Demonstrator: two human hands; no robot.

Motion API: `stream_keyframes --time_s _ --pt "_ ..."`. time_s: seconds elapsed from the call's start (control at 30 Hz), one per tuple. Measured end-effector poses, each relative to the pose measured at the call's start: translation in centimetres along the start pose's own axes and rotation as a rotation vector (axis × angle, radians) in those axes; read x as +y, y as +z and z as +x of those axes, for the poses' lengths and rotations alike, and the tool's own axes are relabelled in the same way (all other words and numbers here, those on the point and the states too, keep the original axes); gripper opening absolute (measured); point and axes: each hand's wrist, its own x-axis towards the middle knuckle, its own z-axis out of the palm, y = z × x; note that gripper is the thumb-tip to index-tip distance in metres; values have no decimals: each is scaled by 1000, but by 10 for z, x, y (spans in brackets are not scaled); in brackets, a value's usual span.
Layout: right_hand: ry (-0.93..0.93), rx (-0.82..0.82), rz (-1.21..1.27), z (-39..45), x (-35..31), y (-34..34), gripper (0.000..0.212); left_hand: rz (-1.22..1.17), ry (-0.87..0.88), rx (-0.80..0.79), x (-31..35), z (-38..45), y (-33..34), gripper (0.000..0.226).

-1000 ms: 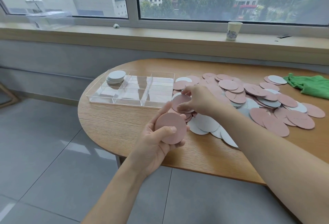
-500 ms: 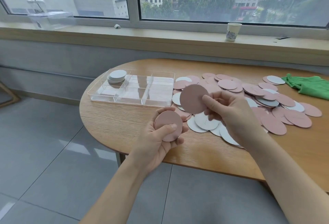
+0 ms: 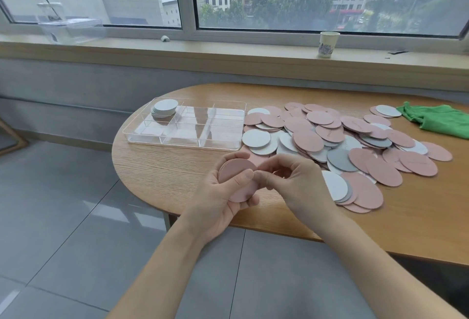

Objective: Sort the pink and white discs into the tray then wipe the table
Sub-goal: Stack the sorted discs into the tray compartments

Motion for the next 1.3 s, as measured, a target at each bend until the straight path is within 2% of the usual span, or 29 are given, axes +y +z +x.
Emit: stream_keyframes --time_s 0.17,0.27,0.43,0.57,0.7,0.87,0.93,1.13,1.3 --pt "-10 60 -90 4 5 -13 3 5 -23 -19 0 1 -2 43" --pt "-12 146 -248 13 18 -37 5 35 -27 -13 0 1 1 43" --pt "-13 215 -563 41 40 -83 23 80 -26 -19 -5 1 9 37" --pt "92 206 -685 67 53 -105 42 113 -42 -30 -10 0 16 36" --pt "188 99 -668 77 56 -105 59 119 -40 -26 -11 0 18 36" --pt "231 110 -654 85 55 -95 69 122 -43 -20 -11 1 19 35" --pt "257 122 -603 86 53 -93 63 116 -42 -17 -10 1 18 34" --pt "217 208 -353 75 45 -94 15 90 -47 -7 -9 1 18 40" --pt "149 117 -5 49 15 -94 12 75 -43 16 -10 2 18 35"
